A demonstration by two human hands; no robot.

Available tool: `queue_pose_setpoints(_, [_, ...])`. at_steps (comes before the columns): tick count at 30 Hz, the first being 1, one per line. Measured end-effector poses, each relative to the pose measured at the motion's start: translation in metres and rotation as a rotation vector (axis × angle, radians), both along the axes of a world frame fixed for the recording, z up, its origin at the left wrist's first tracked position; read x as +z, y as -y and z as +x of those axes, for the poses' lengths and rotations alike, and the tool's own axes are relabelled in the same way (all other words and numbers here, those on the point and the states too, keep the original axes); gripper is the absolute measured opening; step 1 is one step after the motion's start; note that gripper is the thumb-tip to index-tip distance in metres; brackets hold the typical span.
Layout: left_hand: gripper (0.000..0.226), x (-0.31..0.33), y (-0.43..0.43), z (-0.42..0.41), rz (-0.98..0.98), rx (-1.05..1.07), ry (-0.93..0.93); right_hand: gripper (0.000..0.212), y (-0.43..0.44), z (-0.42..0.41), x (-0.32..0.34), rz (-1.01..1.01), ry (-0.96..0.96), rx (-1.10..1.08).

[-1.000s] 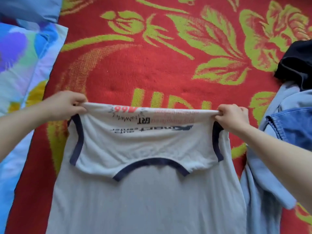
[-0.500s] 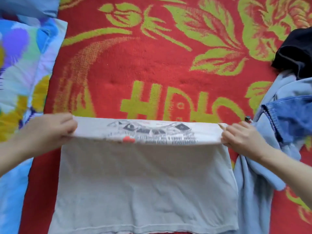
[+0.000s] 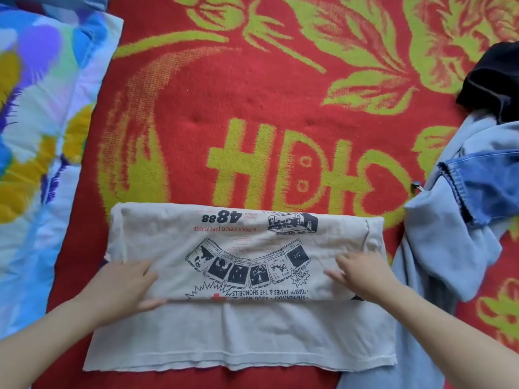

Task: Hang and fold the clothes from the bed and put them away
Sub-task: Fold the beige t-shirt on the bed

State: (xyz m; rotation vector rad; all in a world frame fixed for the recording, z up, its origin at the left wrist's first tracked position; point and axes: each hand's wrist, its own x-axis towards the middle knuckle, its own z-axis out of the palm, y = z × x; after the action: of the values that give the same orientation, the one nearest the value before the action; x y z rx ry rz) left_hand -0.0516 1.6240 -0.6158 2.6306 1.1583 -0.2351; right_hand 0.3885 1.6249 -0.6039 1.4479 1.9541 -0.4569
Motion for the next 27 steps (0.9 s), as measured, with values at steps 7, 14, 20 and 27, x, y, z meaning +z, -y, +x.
queue_pose_setpoints(7, [0.047, 0.014, -0.06, 0.017, 0.078, 0.368, -0.14, 0.047, -0.043, -0.007, 0.001, 0.213, 0.03, -0.161])
queue_pose_setpoints(14, [0.051, 0.0, -0.091, 0.016, -0.247, 0.639, -0.248, 0.041, -0.057, 0.013, -0.015, 0.149, 0.196, -0.266])
queue_pose_setpoints(20, [0.027, 0.019, -0.108, 0.004, -0.259, 0.562, -0.077, 0.041, -0.076, 0.047, 0.012, 0.136, 0.155, -0.169])
queue_pose_setpoints(27, [0.01, 0.054, -0.126, -0.017, -0.207, 0.633, 0.129, 0.055, -0.094, 0.061, 0.056, 0.417, -0.233, -0.248])
